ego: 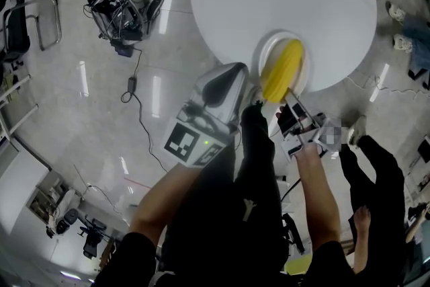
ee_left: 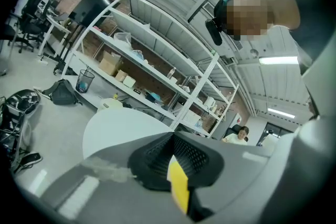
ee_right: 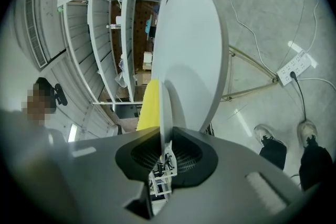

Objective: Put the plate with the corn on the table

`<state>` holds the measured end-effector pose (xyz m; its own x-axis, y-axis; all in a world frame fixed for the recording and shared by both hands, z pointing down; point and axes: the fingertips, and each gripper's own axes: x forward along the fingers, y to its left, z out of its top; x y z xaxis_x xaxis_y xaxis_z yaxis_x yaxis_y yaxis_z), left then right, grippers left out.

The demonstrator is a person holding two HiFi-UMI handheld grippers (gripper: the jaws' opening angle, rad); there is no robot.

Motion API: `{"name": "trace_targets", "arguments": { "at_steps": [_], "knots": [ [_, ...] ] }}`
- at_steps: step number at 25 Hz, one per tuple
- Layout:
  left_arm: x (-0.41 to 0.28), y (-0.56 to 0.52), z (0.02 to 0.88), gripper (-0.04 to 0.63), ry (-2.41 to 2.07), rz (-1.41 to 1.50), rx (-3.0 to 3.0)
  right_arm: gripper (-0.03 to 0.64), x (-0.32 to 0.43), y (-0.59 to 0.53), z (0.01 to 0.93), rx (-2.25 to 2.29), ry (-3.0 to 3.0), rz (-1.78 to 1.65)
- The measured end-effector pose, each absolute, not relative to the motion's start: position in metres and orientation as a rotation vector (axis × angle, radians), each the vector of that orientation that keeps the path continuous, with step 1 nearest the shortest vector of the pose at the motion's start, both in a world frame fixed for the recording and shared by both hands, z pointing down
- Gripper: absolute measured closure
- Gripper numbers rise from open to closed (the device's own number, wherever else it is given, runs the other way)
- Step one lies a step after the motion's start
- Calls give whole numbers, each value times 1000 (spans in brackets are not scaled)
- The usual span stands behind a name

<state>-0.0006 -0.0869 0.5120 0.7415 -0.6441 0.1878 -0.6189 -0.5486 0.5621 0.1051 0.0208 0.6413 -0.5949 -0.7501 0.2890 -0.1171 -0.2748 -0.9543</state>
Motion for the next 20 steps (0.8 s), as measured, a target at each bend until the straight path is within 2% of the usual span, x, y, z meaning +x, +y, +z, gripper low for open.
{"name": "trace_targets", "arguments": {
  "at_steps": [20],
  "knots": [
    [-5,-86,512,590,-947,-84,2290,578,102,23,650,-1170,1418,-2059]
  ]
}}
